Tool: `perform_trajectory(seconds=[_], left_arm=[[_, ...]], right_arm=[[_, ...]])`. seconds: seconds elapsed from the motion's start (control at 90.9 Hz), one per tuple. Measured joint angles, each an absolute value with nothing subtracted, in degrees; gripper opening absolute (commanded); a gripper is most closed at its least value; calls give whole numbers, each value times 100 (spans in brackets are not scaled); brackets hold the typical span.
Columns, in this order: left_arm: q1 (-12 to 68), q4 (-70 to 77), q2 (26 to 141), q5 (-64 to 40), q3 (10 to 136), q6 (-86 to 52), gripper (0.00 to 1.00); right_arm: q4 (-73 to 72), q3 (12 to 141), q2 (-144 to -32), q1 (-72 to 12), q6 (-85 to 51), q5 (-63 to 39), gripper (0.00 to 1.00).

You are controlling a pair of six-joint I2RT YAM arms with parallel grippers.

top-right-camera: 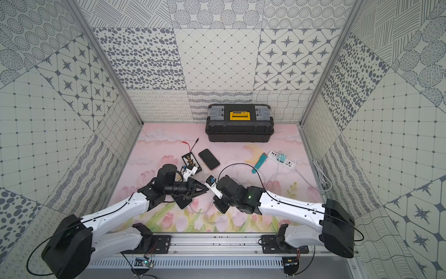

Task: Plug the charging cable into the phone
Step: Pick up the charging cable from the center of the board.

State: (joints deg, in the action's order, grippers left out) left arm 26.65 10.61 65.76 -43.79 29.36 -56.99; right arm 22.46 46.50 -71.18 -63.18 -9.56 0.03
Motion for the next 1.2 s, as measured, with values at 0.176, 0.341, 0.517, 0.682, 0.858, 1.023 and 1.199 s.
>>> perform_trajectory(seconds=[0.176,0.341,0.517,0.682,0.858,1.023,1.199], left_arm=[[2668,963,6576,-4375,2936,-5680,15],[2668,897,6576,-4342,2936,-5642,8],[2668,871,6576,-4292,2936,-5594,0],[2674,788,6573,-4241,3002,-5505,0],[2676,596,6423,-4209,3122,-5310,0],[2676,585,6066,-4222,3116,-5105,0],[2676,720,5662,-4252,2936,-4963,0]], right_arm=[[2244,4650,-7118,-6316,-956,1,0],[2244,4650,-7118,-6311,-956,1,0],[2244,4650,-7118,-6307,-956,-1,0],[2237,4650,-7116,-6298,-976,-40,47],[2246,4648,-6888,-6158,-947,-434,71],[2193,4648,-6313,-5489,-1007,-1345,69],[1962,4650,-6226,-4654,-1354,-2871,58]])
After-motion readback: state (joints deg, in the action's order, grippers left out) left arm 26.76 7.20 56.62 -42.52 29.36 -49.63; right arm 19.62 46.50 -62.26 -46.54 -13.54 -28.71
